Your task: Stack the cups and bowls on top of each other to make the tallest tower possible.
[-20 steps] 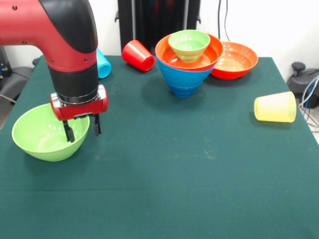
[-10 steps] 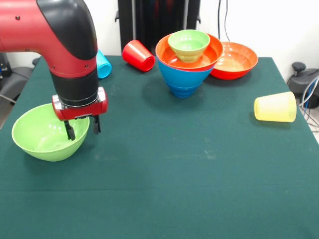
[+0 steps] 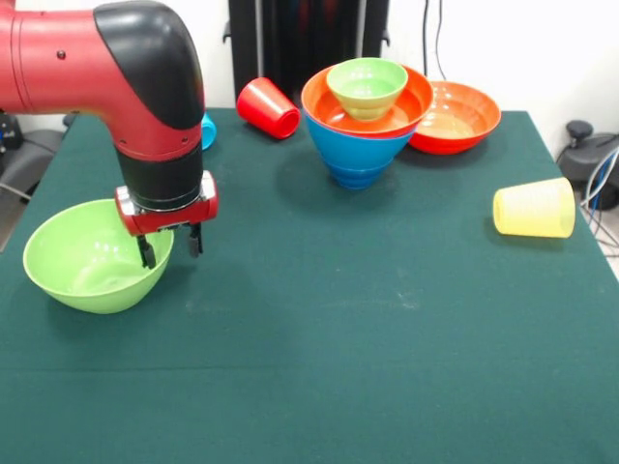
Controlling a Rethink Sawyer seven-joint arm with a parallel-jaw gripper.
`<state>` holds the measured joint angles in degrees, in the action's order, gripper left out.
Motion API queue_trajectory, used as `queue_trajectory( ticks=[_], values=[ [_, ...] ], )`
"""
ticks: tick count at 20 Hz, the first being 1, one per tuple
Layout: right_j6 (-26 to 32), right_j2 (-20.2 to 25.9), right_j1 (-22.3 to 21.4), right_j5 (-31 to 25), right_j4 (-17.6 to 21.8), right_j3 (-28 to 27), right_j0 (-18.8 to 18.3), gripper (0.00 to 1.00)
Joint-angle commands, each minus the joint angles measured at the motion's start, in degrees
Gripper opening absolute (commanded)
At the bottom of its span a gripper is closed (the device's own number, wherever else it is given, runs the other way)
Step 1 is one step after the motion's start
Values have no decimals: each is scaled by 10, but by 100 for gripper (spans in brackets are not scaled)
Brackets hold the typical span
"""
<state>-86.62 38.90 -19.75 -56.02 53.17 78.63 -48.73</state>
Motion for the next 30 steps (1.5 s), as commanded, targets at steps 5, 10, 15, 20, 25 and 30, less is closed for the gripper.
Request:
queue_trajectory(
  ticks=[5, 10, 15, 20, 25, 30],
  values=[
    [130, -43, 19, -53, 5, -11, 21, 0],
    [130, -44, 21, -55, 3, -17, 25, 0],
    [129, -45, 22, -56, 3, -16, 26, 0],
    [139, -42, 12, -46, 13, -11, 26, 0],
    [138, -34, -72, -26, 20, 40, 29, 0],
    [141, 10, -157, -43, -49, 105, 12, 0]
  ],
)
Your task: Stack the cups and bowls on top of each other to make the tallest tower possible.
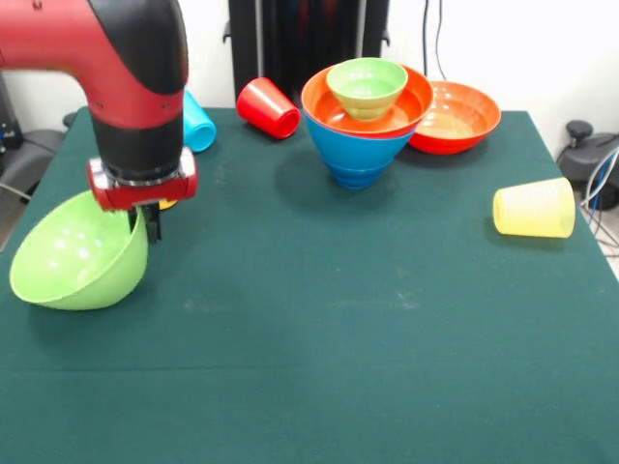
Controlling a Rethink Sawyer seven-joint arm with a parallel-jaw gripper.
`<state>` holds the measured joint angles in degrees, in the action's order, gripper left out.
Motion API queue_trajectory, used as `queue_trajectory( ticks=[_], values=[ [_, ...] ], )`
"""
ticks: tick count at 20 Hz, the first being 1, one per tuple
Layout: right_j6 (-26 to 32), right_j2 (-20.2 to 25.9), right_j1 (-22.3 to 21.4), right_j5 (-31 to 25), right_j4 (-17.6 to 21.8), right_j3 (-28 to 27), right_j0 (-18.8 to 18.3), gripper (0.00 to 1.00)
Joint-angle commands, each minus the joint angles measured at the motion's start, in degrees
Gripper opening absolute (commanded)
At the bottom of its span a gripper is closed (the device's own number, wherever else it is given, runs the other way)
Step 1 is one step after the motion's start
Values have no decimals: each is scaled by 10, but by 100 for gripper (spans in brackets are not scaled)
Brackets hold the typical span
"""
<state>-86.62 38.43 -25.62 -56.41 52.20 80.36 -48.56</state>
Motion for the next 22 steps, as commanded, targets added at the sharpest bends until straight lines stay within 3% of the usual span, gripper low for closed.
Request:
queue_trajectory(
  ticks=[1, 11, 22],
  values=[
    [140, 22, -111, -39, -48, 94, 10, 0],
    [106, 33, -162, -61, -102, 96, 54, 0],
    [114, 79, -226, -79, -209, 113, 49, 0]
  ],
)
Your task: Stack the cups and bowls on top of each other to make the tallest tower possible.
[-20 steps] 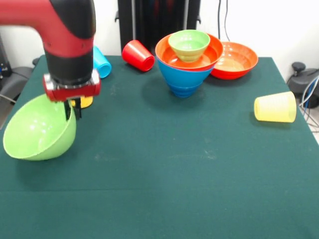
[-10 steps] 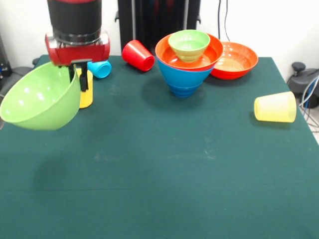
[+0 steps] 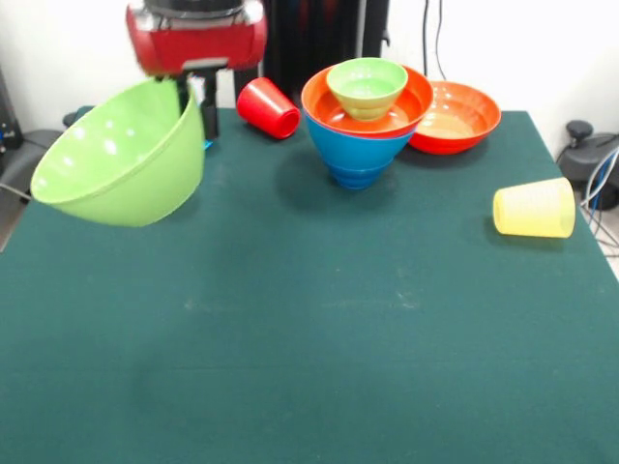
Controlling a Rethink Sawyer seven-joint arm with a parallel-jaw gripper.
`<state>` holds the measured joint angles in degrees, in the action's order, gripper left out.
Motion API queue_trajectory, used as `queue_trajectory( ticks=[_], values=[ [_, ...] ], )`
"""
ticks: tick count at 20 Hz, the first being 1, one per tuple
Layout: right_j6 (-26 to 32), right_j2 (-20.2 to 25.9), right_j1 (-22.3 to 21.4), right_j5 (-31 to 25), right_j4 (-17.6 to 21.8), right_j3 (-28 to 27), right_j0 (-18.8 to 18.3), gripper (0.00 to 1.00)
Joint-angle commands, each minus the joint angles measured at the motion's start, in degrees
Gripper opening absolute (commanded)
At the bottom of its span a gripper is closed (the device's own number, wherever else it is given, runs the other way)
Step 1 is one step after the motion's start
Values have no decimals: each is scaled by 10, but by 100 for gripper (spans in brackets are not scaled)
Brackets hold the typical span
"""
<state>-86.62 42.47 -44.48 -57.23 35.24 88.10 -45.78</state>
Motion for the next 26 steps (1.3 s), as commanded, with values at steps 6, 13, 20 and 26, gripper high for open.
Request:
queue_trajectory(
  ticks=[6, 13, 20, 26],
  values=[
    [79, 22, -52, -114, -49, -15, 68, 0],
    [56, 32, -93, -123, -93, -8, 93, 0],
    [74, 27, -86, -163, -100, -42, 124, 0],
    [42, 8, -92, -197, -86, -94, 162, 0]
  ],
)
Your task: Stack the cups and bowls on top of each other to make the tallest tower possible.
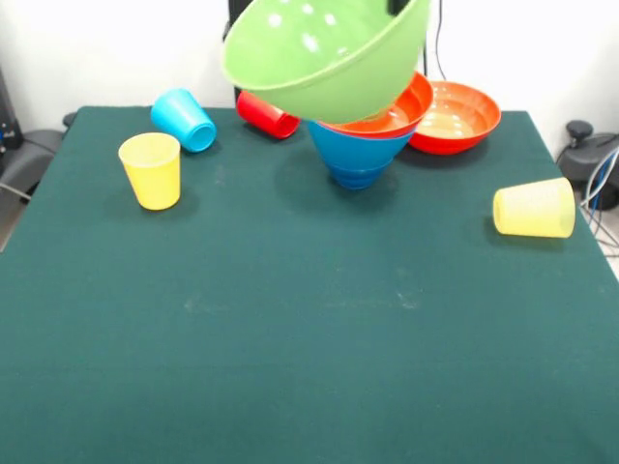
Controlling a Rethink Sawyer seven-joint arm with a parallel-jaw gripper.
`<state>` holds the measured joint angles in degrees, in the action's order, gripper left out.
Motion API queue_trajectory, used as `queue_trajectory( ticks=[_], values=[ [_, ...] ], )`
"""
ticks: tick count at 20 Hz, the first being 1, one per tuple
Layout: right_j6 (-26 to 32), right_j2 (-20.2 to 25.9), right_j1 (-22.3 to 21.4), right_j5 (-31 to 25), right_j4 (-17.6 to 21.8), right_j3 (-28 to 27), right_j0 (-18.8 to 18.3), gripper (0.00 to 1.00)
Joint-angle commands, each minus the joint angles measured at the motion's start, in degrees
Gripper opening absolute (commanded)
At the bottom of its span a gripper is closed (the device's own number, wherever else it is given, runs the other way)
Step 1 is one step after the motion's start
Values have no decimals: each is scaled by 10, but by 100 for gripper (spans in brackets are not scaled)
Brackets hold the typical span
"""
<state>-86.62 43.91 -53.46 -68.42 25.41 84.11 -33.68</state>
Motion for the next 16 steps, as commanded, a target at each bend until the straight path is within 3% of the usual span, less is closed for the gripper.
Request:
queue_trajectory(
  ticks=[1, 2, 4, 8, 11, 16],
  values=[
    [29, -13, -6, -99, 14, -55, 49, 0],
    [15, -21, -9, -113, 16, -56, 56, 0],
    [43, -17, -9, -123, 20, -57, 58, 0],
    [45, -16, -31, -84, 15, -20, 53, 0],
    [8, -19, -83, -92, -34, 36, 55, 0],
    [-10, -31, -137, -86, -63, 76, 55, 0]
  ],
)
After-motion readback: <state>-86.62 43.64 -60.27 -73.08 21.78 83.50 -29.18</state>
